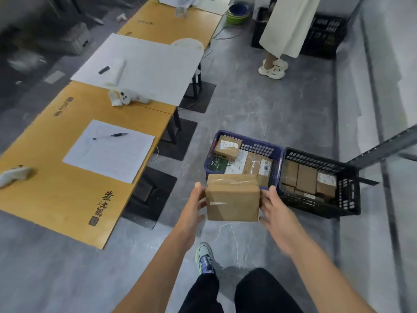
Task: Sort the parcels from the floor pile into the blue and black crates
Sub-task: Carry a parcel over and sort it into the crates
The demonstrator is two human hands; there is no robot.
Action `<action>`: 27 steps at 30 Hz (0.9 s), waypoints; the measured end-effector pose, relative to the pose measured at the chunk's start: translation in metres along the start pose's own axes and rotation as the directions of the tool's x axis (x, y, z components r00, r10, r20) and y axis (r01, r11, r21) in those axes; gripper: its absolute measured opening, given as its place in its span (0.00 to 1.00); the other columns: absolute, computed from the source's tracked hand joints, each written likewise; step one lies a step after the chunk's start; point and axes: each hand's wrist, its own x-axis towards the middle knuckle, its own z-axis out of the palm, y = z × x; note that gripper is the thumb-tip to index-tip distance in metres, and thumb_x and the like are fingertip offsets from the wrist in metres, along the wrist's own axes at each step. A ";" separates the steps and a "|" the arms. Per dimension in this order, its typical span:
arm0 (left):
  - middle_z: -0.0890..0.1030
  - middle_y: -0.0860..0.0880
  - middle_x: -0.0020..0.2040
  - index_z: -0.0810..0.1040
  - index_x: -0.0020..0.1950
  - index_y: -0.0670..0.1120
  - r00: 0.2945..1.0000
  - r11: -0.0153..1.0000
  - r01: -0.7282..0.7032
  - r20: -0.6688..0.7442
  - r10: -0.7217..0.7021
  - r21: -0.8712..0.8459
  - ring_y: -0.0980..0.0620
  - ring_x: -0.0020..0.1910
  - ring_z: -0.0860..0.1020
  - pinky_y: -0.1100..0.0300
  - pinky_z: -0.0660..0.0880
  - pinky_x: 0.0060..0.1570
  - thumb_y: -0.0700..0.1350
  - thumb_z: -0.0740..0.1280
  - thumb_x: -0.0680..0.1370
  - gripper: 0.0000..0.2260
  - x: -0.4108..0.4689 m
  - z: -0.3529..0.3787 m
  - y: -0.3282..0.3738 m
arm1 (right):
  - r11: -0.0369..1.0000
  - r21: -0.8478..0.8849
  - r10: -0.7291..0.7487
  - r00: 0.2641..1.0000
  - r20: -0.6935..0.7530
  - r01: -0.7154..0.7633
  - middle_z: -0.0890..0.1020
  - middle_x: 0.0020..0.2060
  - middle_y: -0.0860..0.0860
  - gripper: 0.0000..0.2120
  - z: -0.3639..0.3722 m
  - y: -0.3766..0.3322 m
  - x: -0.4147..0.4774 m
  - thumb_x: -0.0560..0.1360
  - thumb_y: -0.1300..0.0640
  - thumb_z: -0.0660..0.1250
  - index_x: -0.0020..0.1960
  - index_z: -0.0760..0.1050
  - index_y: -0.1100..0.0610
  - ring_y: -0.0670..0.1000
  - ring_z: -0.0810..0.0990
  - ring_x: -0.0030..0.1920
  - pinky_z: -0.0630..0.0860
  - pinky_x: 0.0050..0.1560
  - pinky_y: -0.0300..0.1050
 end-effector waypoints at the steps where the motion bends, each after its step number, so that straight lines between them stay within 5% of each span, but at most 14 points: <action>1: 0.78 0.59 0.65 0.78 0.63 0.64 1.000 1.000 0.011 0.001 -0.011 0.000 0.55 0.67 0.74 0.46 0.65 0.72 0.72 0.51 0.79 0.24 0.009 -0.001 0.005 | 1.000 -0.001 0.016 1.000 -0.006 -0.016 0.71 0.76 0.41 0.27 0.001 -0.002 0.009 0.81 0.30 0.52 0.73 0.71 0.41 0.45 0.65 0.78 0.56 0.81 0.61; 8: 0.82 0.55 0.59 0.78 0.57 0.59 0.994 0.994 0.101 -0.036 -0.103 -0.044 0.52 0.62 0.78 0.43 0.69 0.72 0.67 0.55 0.81 0.18 0.081 0.008 0.036 | 0.996 -0.038 0.086 0.996 -0.009 -0.087 0.68 0.78 0.37 0.48 -0.006 -0.028 0.088 0.65 0.15 0.61 0.80 0.63 0.36 0.44 0.63 0.79 0.57 0.80 0.57; 13: 0.82 0.48 0.61 0.79 0.62 0.50 0.981 0.980 0.178 -0.062 -0.184 -0.093 0.47 0.63 0.79 0.45 0.70 0.72 0.68 0.56 0.82 0.25 0.147 0.032 0.049 | 0.979 -0.032 0.198 0.979 -0.040 -0.199 0.61 0.81 0.40 0.33 -0.019 -0.061 0.162 0.76 0.24 0.56 0.79 0.64 0.33 0.48 0.56 0.82 0.56 0.80 0.61; 19: 0.77 0.47 0.65 0.72 0.72 0.50 0.963 0.963 0.224 -0.115 -0.242 -0.153 0.45 0.65 0.78 0.45 0.70 0.72 0.66 0.57 0.82 0.25 0.245 0.069 0.056 | 0.972 -0.036 0.233 0.972 0.025 -0.232 0.73 0.74 0.44 0.22 -0.045 -0.100 0.277 0.83 0.34 0.57 0.76 0.68 0.33 0.50 0.73 0.73 0.69 0.74 0.64; 22: 0.76 0.54 0.63 0.69 0.69 0.56 0.960 0.961 0.239 -0.114 -0.255 -0.140 0.46 0.66 0.77 0.50 0.71 0.67 0.64 0.57 0.83 0.19 0.295 0.083 0.051 | 0.970 -0.054 0.241 0.968 0.067 -0.237 0.73 0.74 0.43 0.21 -0.051 -0.105 0.339 0.84 0.36 0.58 0.77 0.66 0.32 0.48 0.76 0.69 0.72 0.72 0.62; 25: 0.76 0.48 0.69 0.68 0.72 0.54 0.950 0.952 0.278 -0.107 -0.292 -0.129 0.46 0.65 0.77 0.50 0.73 0.66 0.62 0.58 0.84 0.20 0.348 0.089 0.042 | 0.963 -0.098 0.259 0.964 0.064 -0.252 0.73 0.68 0.39 0.21 -0.049 -0.100 0.403 0.86 0.42 0.57 0.79 0.65 0.35 0.43 0.78 0.58 0.75 0.66 0.53; 27: 0.74 0.50 0.71 0.65 0.78 0.55 0.951 0.954 0.286 -0.093 -0.294 -0.088 0.48 0.64 0.78 0.49 0.73 0.69 0.62 0.58 0.84 0.24 0.384 0.088 0.032 | 0.952 -0.147 0.280 0.958 0.062 -0.269 0.73 0.72 0.39 0.22 -0.045 -0.088 0.449 0.87 0.47 0.59 0.80 0.64 0.36 0.46 0.77 0.65 0.74 0.67 0.53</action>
